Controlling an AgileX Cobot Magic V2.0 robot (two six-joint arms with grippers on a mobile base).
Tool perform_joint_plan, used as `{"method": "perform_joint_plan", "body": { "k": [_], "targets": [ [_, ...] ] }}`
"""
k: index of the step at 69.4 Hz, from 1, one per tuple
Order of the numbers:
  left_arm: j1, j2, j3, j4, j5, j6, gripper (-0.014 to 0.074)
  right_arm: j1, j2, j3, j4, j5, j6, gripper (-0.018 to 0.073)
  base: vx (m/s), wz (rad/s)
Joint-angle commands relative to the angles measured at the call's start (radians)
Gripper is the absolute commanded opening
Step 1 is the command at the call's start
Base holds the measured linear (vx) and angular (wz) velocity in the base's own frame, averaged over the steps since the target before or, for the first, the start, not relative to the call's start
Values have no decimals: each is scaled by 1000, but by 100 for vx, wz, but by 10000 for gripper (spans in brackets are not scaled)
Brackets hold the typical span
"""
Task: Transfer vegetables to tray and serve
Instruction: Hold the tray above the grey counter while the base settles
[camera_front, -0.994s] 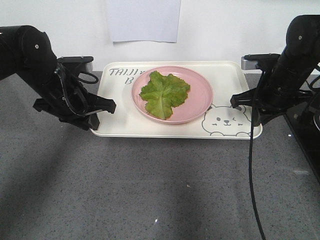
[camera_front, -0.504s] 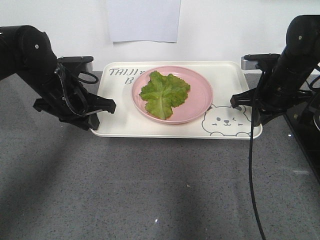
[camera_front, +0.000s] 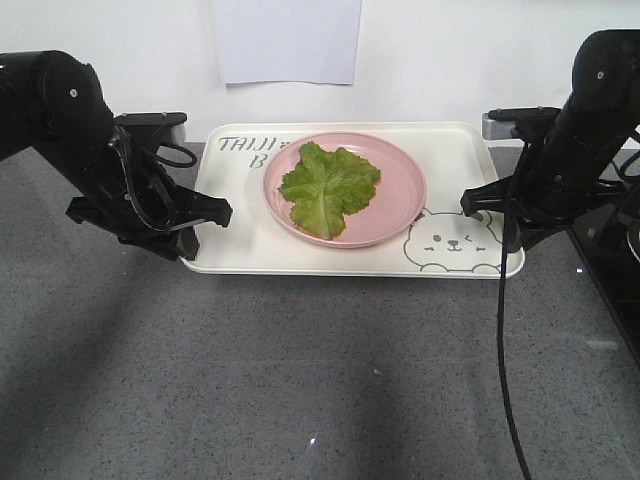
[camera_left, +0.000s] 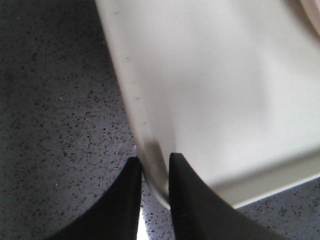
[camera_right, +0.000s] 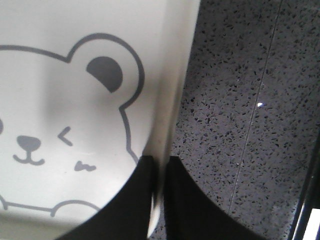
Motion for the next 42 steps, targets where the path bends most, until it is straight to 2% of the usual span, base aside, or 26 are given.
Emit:
{"method": "perform_joint_plan", "body": {
  "k": [1, 42],
  "targets": [
    [-25, -56, -32, -127, -72, 22, -8, 18, -56, -27, 94, -7, -38, -8, 0, 0],
    [-25, -56, -32, -127, -72, 22, -8, 18, -56, -27, 94, -7, -38, -8, 0, 0]
  ]
}}
